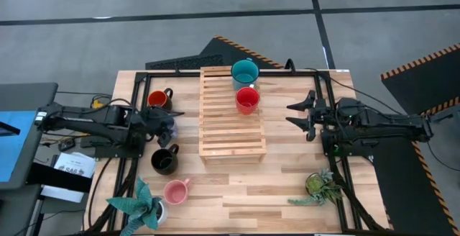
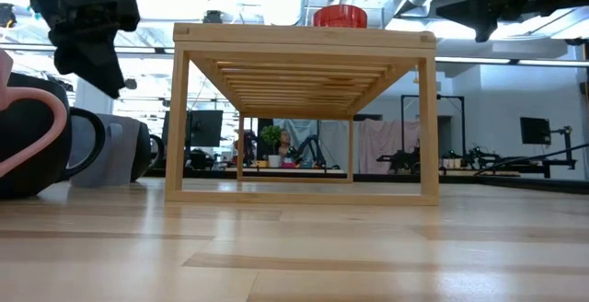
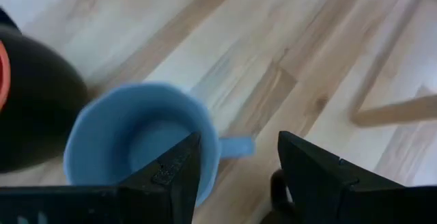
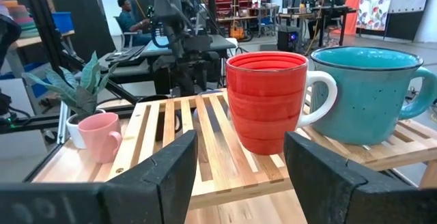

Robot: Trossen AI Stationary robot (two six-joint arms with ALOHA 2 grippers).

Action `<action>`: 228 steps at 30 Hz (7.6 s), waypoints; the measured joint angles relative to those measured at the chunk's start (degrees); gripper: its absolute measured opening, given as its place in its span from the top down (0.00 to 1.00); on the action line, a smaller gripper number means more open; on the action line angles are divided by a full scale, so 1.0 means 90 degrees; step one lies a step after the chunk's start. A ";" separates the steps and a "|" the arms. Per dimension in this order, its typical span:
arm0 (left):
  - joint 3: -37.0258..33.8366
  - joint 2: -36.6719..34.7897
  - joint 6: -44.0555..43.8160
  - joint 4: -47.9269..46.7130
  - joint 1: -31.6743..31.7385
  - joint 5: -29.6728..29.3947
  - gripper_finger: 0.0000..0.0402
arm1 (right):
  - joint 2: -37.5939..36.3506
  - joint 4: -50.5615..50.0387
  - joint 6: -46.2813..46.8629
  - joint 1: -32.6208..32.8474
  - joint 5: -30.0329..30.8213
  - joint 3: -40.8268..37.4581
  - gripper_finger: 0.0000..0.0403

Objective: Place coffee mugs
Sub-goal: Put the light blue mug on the shelf, then put the orange mug on the shelf aligned with the light blue mug

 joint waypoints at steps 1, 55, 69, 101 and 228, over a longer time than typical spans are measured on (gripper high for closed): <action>-0.0058 -0.0004 -0.0032 -0.0025 0.0000 0.0059 0.56 | 0.0000 -0.0012 0.0013 0.0000 0.0000 0.0000 0.39; -0.0371 0.0000 0.0240 -0.0108 0.0002 0.0483 0.56 | 0.0000 -0.0056 0.0018 0.0000 -0.0002 0.0000 0.39; -0.0368 0.0773 0.0056 0.0243 0.0000 0.0282 0.56 | 0.0002 -0.0056 0.0018 0.0000 -0.0002 0.0002 0.39; 0.1884 0.1416 0.1214 -0.0748 -0.0127 -0.0193 0.99 | 0.0002 -0.0087 0.0018 0.0000 -0.0005 0.0002 0.39; 0.8147 0.6197 0.5454 -0.0711 0.3298 0.0923 0.53 | 0.0002 -0.0262 0.0181 0.0007 -0.0007 0.0002 0.39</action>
